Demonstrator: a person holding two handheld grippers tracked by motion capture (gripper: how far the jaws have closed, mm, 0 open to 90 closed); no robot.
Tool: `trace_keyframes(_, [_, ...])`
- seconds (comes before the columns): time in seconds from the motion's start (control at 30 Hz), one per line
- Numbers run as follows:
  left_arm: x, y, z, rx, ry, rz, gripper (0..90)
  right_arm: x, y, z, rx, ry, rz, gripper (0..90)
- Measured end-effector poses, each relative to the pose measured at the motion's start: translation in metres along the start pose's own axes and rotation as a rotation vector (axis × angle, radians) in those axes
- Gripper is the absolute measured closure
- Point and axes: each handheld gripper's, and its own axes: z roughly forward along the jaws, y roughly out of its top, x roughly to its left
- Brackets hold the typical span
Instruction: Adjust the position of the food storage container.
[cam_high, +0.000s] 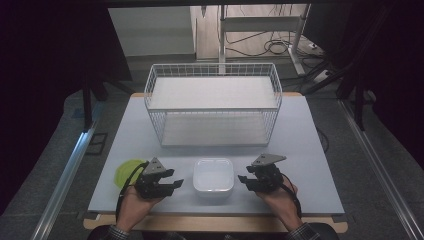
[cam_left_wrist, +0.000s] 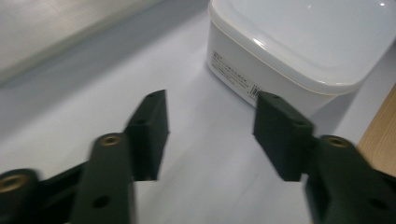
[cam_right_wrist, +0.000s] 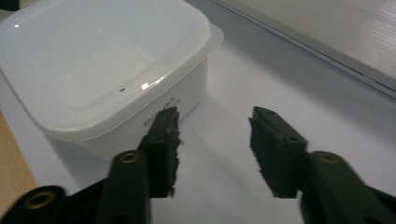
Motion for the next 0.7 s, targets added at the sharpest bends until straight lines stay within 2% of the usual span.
trace_keyframes(0.07, [0.0, -0.001, -0.003, -0.016, 0.004, 0.002, 32.0, 0.0, -0.001, -0.004, -0.013, 0.015, 0.004, 41.5])
trace_keyframes(0.13, [0.001, -0.003, -0.003, -0.032, -0.004, -0.007, 27.1, 0.0, -0.003, -0.007, -0.022, 0.009, -0.005, 36.9])
trace_keyframes(0.27, [-0.001, -0.004, -0.001, -0.029, -0.005, 0.002, 18.5, -0.001, -0.004, -0.013, -0.059, 0.02, -0.004, 28.1])
trace_keyframes(0.43, [-0.007, -0.005, 0.001, -0.017, -0.019, 0.037, 19.6, -0.003, -0.005, -0.015, -0.077, 0.025, 0.008, 18.6])
trace_keyframes(0.57, [-0.008, -0.005, 0.001, -0.019, -0.018, 0.052, 18.4, -0.004, -0.007, -0.014, -0.072, 0.029, 0.004, 14.9])
trace_keyframes(0.6, [-0.008, -0.005, 0.001, -0.016, -0.018, 0.051, 18.4, -0.003, -0.007, -0.013, -0.073, 0.031, 0.004, 14.5])
trace_keyframes(0.7, [-0.006, -0.005, 0.003, -0.013, -0.055, 0.025, 18.3, -0.003, -0.007, -0.013, -0.076, 0.032, -0.001, 13.5])
